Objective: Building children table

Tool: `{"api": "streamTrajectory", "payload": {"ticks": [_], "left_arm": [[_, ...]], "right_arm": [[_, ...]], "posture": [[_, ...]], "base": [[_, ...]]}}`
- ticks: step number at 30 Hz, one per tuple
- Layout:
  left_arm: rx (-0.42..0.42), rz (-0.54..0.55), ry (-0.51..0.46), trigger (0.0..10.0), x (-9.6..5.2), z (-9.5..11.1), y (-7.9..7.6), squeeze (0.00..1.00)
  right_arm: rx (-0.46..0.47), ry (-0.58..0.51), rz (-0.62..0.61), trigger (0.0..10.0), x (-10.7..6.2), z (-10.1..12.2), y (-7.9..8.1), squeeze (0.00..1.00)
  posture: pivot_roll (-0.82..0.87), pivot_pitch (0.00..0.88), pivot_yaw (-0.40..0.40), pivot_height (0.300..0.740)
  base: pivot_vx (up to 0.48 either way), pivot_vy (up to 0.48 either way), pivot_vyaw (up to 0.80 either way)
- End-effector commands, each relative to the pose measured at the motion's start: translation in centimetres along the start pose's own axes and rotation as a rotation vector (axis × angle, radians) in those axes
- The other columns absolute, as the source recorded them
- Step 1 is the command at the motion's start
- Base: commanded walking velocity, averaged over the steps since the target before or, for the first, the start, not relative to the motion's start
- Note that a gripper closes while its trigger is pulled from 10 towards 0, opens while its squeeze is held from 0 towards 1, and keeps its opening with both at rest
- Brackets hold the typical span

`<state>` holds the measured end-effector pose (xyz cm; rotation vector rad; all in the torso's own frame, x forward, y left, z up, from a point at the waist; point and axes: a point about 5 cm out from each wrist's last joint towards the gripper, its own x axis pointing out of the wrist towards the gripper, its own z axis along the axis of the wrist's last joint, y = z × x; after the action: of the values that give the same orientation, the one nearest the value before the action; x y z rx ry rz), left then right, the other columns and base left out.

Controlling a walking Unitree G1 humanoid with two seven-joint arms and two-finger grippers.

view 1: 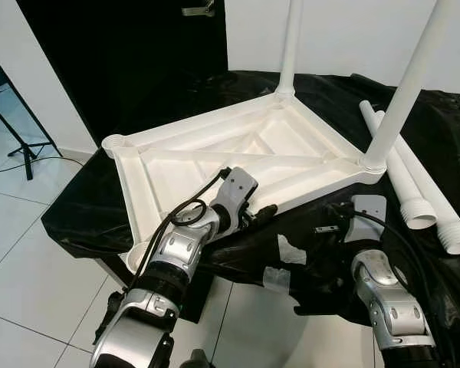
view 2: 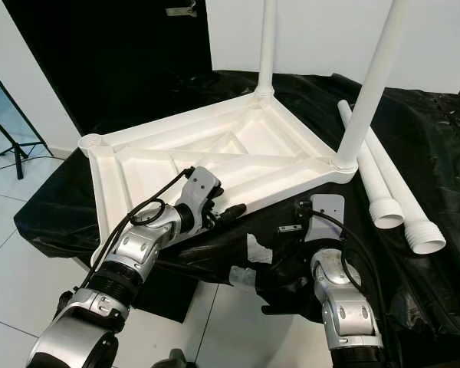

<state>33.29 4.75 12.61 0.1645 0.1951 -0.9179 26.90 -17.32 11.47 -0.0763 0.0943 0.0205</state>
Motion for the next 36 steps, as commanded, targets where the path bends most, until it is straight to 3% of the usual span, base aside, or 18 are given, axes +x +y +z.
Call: {"api": "streamTrajectory", "payload": {"ticks": [1,2,3,12,15,23,27,30,32,36], "left_arm": [[-0.038,0.277,0.009,10.0,-0.3,-0.1,1.8,0.00],[-0.101,0.241,-0.047,10.0,-0.3,0.7,1.9,0.00],[-0.113,0.229,-0.064,10.0,-0.2,1.0,2.0,0.00],[-0.111,0.220,-0.082,10.0,-0.3,1.4,2.3,0.00],[-0.072,0.213,-0.038,10.0,-0.2,0.8,2.3,0.00],[-0.055,-0.015,0.037,10.0,-0.1,-0.6,0.0,0.00],[-0.040,-0.054,0.075,10.0,0.0,-1.1,-0.5,0.00],[0.007,-0.050,0.158,10.0,0.1,-2.1,-0.6,0.00],[0.007,-0.050,0.158,10.0,0.1,-2.1,-0.6,0.00],[0.065,-0.007,0.305,10.0,0.7,-3.1,0.0,0.00]], "right_arm": [[0.003,0.006,-0.001,10.0,-0.1,0.1,0.2,0.00],[0.002,0.009,-0.005,10.0,-0.2,0.1,0.2,0.00],[0.002,0.011,-0.006,10.0,-0.2,0.1,0.2,0.00],[-0.001,0.019,-0.011,10.0,-0.4,0.0,0.1,0.00],[0.000,0.021,-0.010,10.0,-0.4,0.0,0.1,0.00],[0.001,0.024,-0.020,10.0,-0.5,0.0,-0.1,0.00],[0.003,0.026,-0.022,10.0,-0.5,0.0,-0.1,0.00],[0.007,0.027,-0.025,10.0,-0.5,0.1,0.0,0.00],[0.007,0.027,-0.025,10.0,-0.5,0.1,0.0,0.00],[0.015,0.026,-0.026,10.0,-0.2,0.2,0.2,0.00]], "posture": [[0.14,0.000,0.034,0.740],[0.13,0.000,0.033,0.740],[0.13,0.000,0.033,0.740],[0.13,0.000,0.032,0.740],[0.12,0.000,0.032,0.740],[0.12,0.000,0.032,0.740],[0.12,0.000,0.034,0.740],[0.12,0.000,0.036,0.740],[0.12,0.000,0.036,0.740],[0.12,0.000,0.036,0.740]], "base": [[0.000,0.000,0.00],[0.000,0.000,0.00],[0.000,0.000,0.00],[0.000,0.000,0.00],[0.000,0.000,0.00],[0.000,0.000,0.00],[0.000,0.000,0.00],[0.000,0.000,0.00],[0.000,0.000,0.00],[0.000,0.000,0.00]]}}
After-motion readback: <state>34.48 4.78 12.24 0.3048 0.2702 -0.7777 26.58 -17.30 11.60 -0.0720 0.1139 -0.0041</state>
